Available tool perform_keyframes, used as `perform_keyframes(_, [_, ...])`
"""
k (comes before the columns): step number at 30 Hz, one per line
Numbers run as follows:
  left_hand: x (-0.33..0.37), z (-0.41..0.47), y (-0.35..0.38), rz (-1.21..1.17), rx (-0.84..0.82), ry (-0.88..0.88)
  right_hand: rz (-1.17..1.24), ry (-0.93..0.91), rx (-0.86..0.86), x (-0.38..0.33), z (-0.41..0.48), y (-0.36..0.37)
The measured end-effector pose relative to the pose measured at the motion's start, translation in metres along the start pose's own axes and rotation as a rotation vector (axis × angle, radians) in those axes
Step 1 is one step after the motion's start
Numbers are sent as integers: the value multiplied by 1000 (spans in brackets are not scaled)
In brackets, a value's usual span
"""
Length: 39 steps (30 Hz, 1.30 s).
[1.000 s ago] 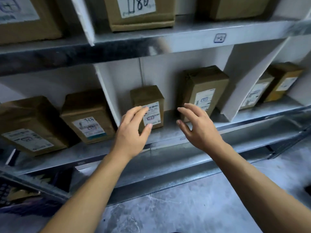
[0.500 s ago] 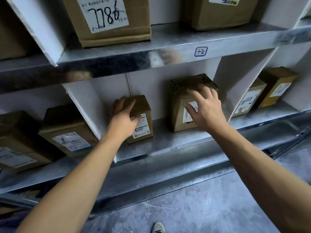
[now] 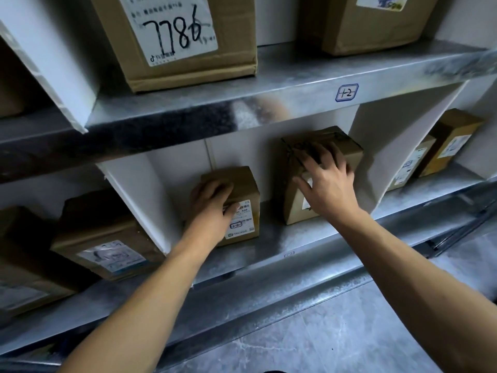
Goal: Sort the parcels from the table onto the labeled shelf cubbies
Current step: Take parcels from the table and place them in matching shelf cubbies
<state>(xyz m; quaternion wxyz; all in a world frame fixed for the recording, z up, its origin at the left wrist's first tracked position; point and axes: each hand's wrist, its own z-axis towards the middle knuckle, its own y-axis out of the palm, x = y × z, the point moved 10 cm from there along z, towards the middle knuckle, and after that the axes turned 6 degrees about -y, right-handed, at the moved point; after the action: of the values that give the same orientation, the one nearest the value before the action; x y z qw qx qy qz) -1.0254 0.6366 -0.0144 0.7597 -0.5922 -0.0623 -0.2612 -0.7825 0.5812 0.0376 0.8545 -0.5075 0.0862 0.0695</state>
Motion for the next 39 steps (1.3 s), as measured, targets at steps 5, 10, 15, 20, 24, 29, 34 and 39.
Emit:
perform_keyframes(5, [6,1,3,1,6,18,-23,3,5,1,-1,-5])
perform_keyframes(10, [7,-2,-2,17,56,42,-37,9,31,-3,-5,-5])
perform_keyframes(15, [2,-2,-3,16,42,11,-46,14,44,-2,-5,-5])
perform_keyframes(20, [4,0,2,23,-10,-17,-33,23,31,-2,0,-3])
perform_keyframes(24, [4,1,2,98,-43,-49,-37,21,4,-2,1,0])
perform_keyframes(29, [23,-5,-13,80,-21,22,-21,11,78,-1,-5,-19])
perform_keyframes(34, [74,-14,-40,-117,123,181,-5,-26,181,12,-22,-40])
perform_keyframes(39, [155,-25,-38,-111,211,380,16,-73,191,52,-51,-58])
